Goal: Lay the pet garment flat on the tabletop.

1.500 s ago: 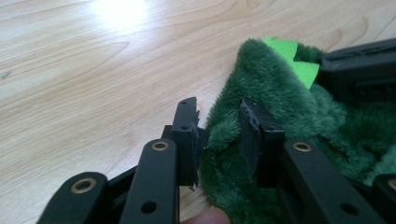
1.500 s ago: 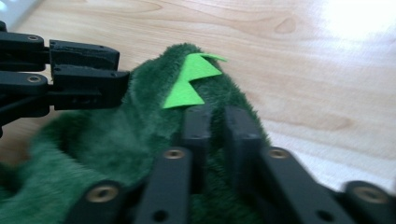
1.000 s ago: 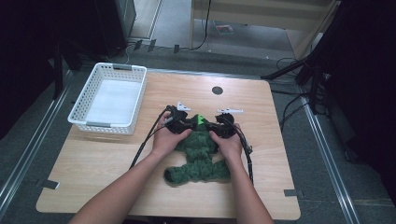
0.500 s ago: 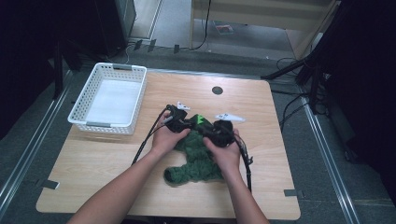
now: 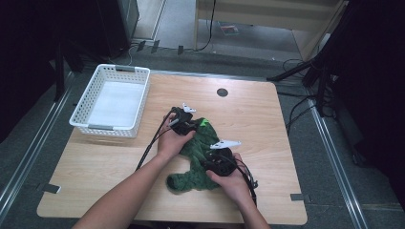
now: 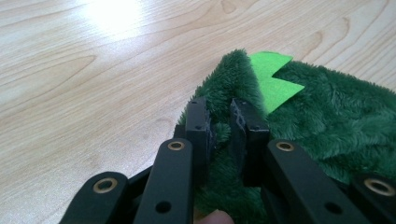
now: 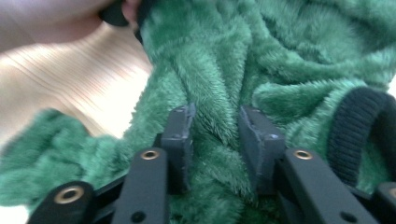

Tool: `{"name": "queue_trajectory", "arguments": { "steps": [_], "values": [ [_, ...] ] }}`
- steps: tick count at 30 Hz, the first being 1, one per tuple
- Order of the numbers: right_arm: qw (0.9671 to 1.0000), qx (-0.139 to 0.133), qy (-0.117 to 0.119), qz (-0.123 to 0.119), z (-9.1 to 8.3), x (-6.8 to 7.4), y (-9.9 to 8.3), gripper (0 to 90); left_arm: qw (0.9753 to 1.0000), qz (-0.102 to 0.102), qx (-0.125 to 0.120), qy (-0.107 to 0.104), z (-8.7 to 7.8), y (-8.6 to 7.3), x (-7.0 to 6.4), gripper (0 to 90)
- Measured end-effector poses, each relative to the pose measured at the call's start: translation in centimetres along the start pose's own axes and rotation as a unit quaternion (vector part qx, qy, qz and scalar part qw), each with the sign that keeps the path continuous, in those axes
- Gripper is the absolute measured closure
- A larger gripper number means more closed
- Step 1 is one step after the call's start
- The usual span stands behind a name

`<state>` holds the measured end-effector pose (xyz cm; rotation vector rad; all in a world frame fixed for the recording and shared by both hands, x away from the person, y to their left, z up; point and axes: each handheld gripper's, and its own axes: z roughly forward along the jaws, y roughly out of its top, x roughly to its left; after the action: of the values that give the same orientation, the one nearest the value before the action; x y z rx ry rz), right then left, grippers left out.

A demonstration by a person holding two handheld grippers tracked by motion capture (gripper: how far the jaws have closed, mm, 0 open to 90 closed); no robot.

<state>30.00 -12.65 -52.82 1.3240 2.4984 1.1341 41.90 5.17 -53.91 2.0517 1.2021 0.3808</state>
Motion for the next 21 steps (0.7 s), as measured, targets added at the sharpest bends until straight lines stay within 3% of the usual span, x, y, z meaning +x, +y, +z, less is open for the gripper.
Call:
{"name": "queue_trajectory", "arguments": {
  "steps": [2,4,5,6,7,8,11,13,16,19,21],
  "values": [
    [0.9995,-0.027,0.015,0.009,-0.9,-0.6,0.5,59.5,0.9999,0.001,0.001,-0.016,-0.1,-0.1,-0.1,71.9],
    [0.9975,-0.069,-0.005,0.017,-2.3,-1.4,1.2,58.6,0.9975,0.001,-0.008,-0.071,-0.6,-0.3,0.1,63.1],
    [0.9938,-0.101,-0.039,0.024,-3.2,-1.9,1.7,58.7,0.9960,0.003,-0.014,-0.088,-0.9,-0.3,0.1,58.4],
    [0.9906,-0.117,-0.065,0.026,-3.7,-2.3,1.9,58.9,0.9941,0.004,-0.026,-0.105,-1.3,-0.4,0.2,56.4],
    [0.9861,-0.130,-0.099,0.031,-4.1,-2.8,2.3,59.1,0.9933,0.007,-0.043,-0.107,-1.9,-0.6,0.4,54.7],
    [0.9823,-0.137,-0.118,0.048,-4.3,-3.6,2.7,59.2,0.9934,0.004,-0.052,-0.103,-2.3,-0.7,0.7,53.1],
    [0.9796,-0.133,-0.135,0.069,-3.4,-5.0,3.9,59.9,0.9915,-0.025,-0.067,-0.109,-3.3,-1.1,1.6,51.9],
    [0.9792,-0.121,-0.148,0.068,-2.0,-5.5,4.7,60.7,0.9900,-0.027,-0.064,-0.123,-3.7,-1.4,1.7,51.9],
    [0.9783,-0.106,-0.175,0.031,0.4,-5.2,5.3,62.7,0.9886,0.005,-0.044,-0.144,-4.1,-2.0,1.4,52.3],
    [0.9833,-0.079,-0.162,0.028,2.2,-5.4,5.2,63.6,0.9873,0.036,-0.014,-0.154,-4.1,-2.7,1.0,53.0],
    [0.9844,-0.062,-0.161,0.033,2.9,-5.7,5.0,64.3,0.9880,0.055,-0.006,-0.144,-4.1,-3.2,0.7,53.3]
  ]
}}
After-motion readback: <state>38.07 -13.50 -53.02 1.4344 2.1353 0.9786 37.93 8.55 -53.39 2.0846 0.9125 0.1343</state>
